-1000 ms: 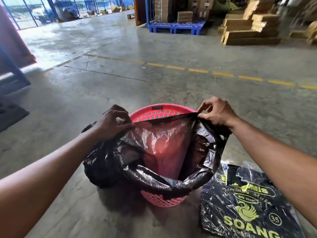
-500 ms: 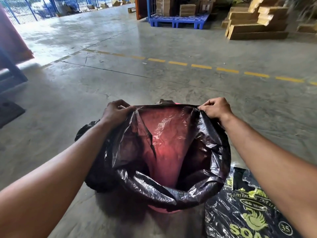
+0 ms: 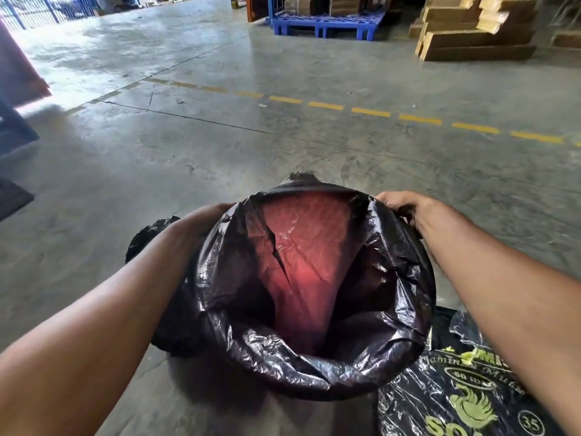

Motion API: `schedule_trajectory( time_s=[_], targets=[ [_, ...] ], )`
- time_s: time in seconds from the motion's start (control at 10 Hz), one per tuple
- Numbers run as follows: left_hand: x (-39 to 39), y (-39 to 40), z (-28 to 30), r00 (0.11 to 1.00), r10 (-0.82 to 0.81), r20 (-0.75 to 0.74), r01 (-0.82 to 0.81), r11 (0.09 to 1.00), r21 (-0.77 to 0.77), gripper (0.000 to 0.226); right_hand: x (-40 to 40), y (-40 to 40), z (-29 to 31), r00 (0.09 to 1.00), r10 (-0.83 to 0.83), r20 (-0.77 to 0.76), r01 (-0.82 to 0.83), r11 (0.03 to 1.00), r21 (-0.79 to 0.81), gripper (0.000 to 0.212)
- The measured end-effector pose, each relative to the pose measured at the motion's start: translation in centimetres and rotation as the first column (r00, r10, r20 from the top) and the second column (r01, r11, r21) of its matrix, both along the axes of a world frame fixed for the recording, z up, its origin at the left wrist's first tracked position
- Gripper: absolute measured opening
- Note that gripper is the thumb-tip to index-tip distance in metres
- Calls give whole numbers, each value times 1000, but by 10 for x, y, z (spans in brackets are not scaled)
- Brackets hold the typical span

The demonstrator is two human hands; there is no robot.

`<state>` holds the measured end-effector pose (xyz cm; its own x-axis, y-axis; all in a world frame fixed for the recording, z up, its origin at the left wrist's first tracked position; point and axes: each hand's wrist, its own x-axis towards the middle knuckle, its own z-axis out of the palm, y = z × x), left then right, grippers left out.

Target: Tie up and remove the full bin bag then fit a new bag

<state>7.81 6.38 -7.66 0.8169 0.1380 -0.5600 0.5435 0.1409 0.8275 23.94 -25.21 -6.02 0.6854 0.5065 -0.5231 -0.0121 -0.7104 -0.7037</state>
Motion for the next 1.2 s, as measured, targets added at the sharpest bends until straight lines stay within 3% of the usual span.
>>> schedule_trajectory(
  time_s=[0.1,0.2,0.3,0.4,0.5,0.6,0.7,0.8,0.9,1.1,1.2],
  targets=[
    [-9,3,-8,993,-75,90,65,992,111,52,-5,-21,-19,1000,-25,-4,25,999,37,51],
    [-30,-2,-12,988,-80,135,46,970,238,54,-20,-31,-28,982,-179,-60,185,978,99,44],
    [-46,10,-11,997,-44,68,20,946,323,34,-40,-45,-26,920,-343,-189,379,900,216,29],
    [-54,27,14,995,-10,96,-35,890,454,49,-48,-63,-16,892,-451,-28,440,853,281,34],
    [-74,24,49,973,-10,232,-129,806,577,63,-65,-76,6,860,-479,177,414,857,307,56],
    [-101,7,61,989,-130,64,63,785,616,70,-100,-81,18,892,-392,225,330,905,269,64],
    [-134,-19,48,980,-199,-7,159,762,628,58,-128,-81,10,883,-349,313,298,933,201,39],
    [-146,-29,31,985,-141,103,55,810,584,57,-144,-76,2,831,-295,471,291,953,83,22],
    [-140,-25,23,981,-72,181,-38,839,543,50,-157,-73,0,772,-308,557,328,942,66,13],
    [-136,-25,18,969,-61,240,-76,850,521,51,-168,-73,7,768,-323,553,344,936,69,25],
    [-141,-28,23,972,-27,235,-103,846,522,52,-171,-80,17,802,-268,534,320,947,-5,45]
  ],
)
